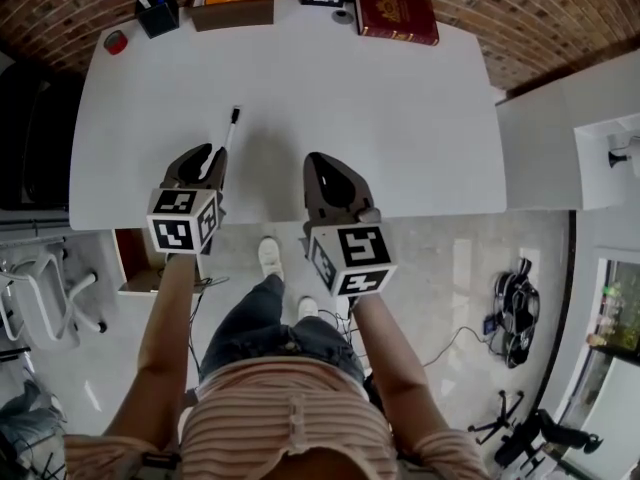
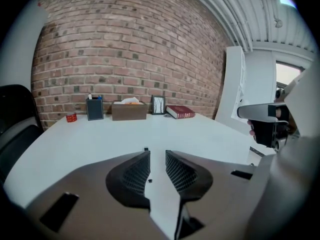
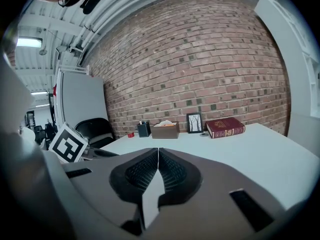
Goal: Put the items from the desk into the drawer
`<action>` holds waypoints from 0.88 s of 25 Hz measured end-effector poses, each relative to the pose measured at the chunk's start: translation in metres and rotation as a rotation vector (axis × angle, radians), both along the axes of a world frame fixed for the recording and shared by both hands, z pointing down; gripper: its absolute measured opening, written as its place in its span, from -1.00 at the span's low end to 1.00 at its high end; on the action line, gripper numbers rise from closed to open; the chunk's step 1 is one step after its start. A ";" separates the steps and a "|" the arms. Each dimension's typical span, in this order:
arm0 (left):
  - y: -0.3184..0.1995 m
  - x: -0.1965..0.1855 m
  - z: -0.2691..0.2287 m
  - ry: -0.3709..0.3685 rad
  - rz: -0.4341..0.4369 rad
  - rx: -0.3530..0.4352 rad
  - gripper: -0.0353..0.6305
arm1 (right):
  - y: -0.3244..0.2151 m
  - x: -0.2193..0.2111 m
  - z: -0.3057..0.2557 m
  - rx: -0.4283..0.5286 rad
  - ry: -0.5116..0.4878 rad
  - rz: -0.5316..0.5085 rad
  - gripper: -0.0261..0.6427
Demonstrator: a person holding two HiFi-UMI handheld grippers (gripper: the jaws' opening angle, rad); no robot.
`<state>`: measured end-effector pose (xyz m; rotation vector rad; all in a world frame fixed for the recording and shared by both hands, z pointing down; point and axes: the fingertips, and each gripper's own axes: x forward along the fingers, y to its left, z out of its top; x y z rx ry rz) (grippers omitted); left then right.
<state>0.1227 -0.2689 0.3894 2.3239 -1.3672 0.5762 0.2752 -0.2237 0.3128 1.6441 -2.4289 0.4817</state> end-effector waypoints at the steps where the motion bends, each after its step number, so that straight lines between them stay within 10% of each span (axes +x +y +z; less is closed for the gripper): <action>1: -0.004 0.000 0.006 0.000 0.006 -0.018 -0.65 | -0.004 0.000 0.003 -0.007 0.002 0.005 -0.87; 22: -0.073 0.012 0.087 -0.136 0.064 -0.248 -0.59 | -0.067 -0.023 0.057 -0.169 0.059 -0.011 -0.87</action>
